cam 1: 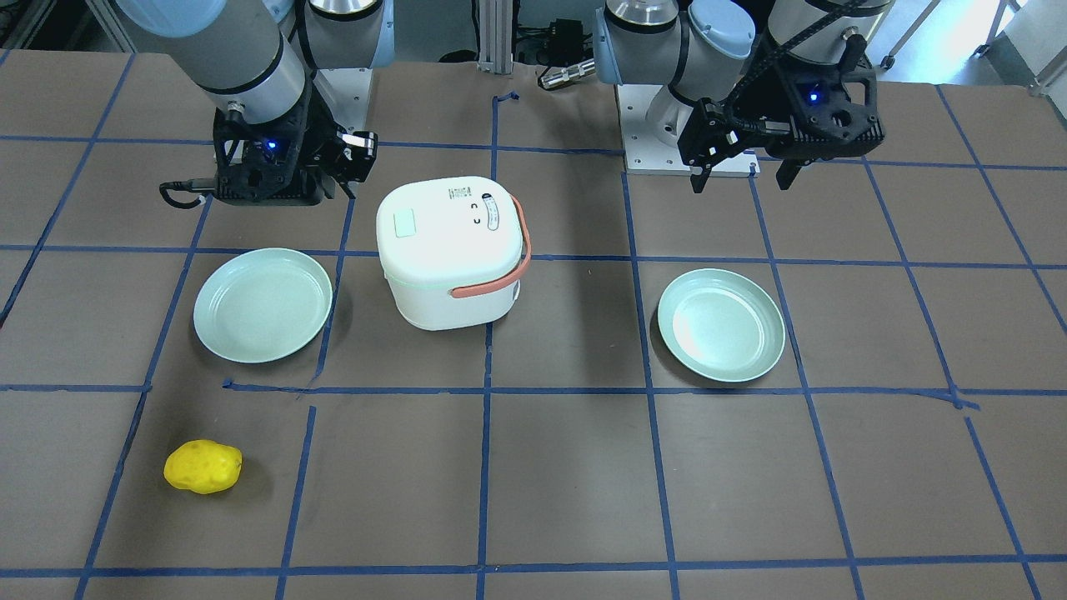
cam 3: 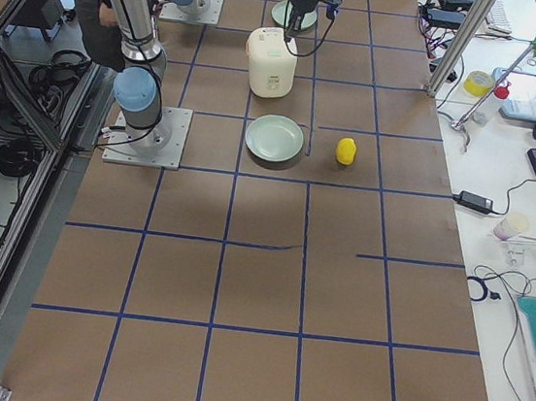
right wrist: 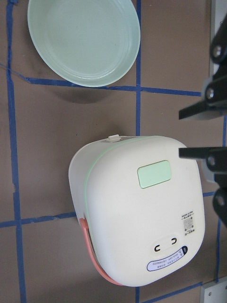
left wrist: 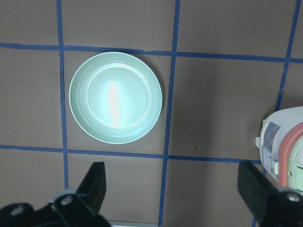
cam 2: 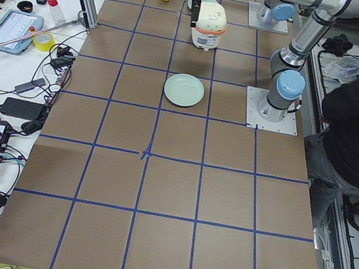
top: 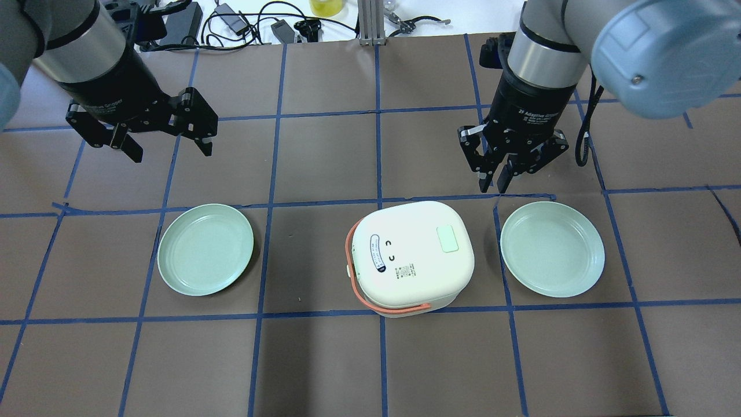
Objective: Press rice cooker button
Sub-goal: 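Move the right gripper down toward the green button on the rice cooker lid, then press the green lid button down with the closed right gripper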
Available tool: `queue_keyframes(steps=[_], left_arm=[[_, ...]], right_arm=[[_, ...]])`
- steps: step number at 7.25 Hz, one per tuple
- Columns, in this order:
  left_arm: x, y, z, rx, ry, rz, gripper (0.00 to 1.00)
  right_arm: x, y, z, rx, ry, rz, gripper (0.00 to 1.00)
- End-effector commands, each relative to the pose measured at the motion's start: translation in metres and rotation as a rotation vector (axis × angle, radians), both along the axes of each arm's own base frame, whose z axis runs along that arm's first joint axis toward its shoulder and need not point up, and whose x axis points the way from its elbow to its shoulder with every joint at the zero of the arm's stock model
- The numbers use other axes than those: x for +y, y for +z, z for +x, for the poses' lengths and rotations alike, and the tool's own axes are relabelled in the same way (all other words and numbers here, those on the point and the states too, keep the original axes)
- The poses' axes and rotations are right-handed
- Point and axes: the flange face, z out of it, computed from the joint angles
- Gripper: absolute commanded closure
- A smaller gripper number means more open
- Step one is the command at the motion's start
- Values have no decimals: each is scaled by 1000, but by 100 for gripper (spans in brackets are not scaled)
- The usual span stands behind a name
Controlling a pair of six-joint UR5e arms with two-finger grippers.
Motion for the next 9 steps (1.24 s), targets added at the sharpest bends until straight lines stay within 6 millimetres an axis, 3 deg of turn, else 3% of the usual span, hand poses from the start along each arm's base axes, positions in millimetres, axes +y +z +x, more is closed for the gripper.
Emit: queue_keyframes(steps=[1,3,4,9], left_arm=[[0,0,0,0,0,0,0],[0,0,0,0,0,0,0],[0,0,0,0,0,0,0],[0,0,0,0,0,0,0]], right_arm=[[10,-25,23,0,50,0,68],[24,-63,24,7,56,49,89],[25,-65,25,7,59,54,99],[35,-77,46,-28,86,89,100]])
